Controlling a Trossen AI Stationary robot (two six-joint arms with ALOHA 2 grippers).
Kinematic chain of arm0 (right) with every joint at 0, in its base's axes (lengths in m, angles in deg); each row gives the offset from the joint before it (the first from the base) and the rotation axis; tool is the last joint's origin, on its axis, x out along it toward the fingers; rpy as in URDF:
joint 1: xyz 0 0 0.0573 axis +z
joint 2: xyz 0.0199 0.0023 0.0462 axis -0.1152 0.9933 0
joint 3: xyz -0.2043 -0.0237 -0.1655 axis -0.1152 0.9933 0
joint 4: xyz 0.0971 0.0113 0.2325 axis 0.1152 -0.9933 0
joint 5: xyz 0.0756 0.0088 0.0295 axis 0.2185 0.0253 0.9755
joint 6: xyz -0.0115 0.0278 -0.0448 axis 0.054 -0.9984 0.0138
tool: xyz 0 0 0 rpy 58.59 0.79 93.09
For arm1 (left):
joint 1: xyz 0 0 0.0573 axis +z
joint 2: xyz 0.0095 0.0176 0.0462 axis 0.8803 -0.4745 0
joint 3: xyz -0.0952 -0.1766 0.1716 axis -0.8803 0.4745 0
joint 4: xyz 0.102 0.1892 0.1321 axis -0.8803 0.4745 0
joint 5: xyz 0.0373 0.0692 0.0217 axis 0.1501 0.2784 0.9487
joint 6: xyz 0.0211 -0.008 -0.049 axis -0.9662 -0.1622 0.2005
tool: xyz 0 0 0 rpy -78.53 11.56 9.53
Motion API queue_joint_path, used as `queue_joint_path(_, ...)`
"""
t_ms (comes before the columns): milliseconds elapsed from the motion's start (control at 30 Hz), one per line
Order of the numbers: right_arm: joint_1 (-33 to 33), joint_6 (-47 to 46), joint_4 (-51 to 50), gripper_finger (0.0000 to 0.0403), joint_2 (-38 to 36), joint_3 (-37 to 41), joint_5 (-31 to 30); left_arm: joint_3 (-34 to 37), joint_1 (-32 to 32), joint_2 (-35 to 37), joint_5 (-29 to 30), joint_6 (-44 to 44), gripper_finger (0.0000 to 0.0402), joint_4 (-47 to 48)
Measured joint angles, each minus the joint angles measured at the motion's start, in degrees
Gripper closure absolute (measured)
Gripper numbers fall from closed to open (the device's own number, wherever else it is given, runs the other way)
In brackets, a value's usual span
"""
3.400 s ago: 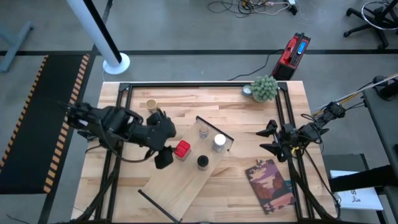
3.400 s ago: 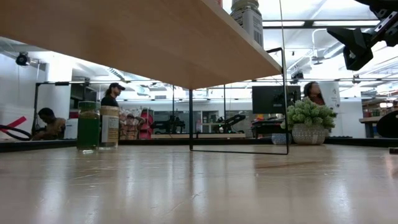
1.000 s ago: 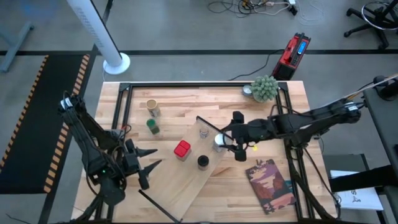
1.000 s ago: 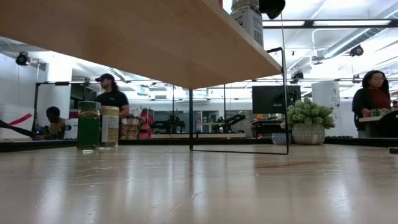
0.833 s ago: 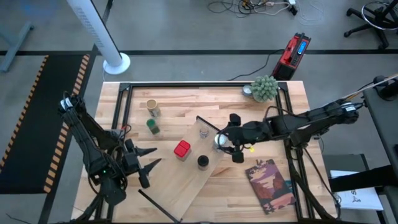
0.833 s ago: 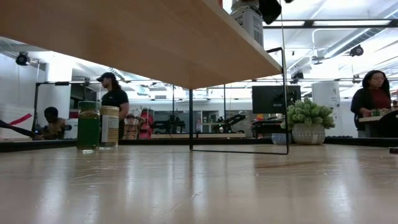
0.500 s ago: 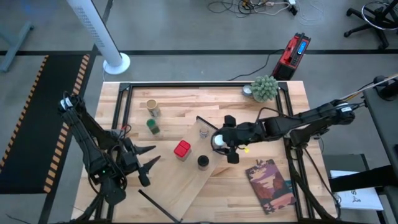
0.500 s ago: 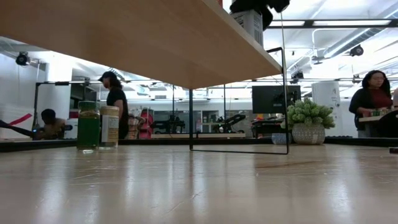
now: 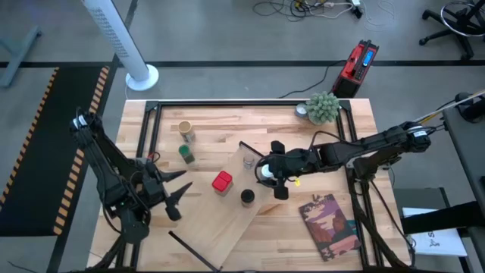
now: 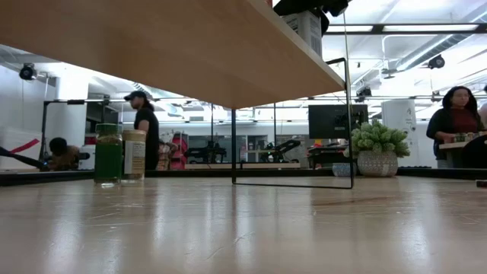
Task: Shelf spices
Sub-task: Remove the white seasoning bottle from the shelf
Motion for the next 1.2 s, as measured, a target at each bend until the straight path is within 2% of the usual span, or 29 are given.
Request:
queue_joint_path(167,-0.12,-0.35,0.17,0.0175,-0.04,0.0,-0.12,-0.02,1.55,5.57,1.28,-5.92,0.0227,-0.31)
queue_joint_path(333,-0.12,-0.52,0.15,0.0166,-0.04,0.0,-0.08,-0.02,1.71,9.34,0.74,-6.21,0.0226,-0.33)
queue_joint_path(833,-0.39,-1.31,0.83,0.0175,-0.04,0.0,0.91,0.07,2.0,7.67,0.71,-6.54,0.0227,-0.63)
queue_joint_path(1200,-0.47,-1.31,1.09,0.0201,-0.17,0.0,0.81,0.09,2.0,7.58,0.71,-6.54,0.0228,-0.66)
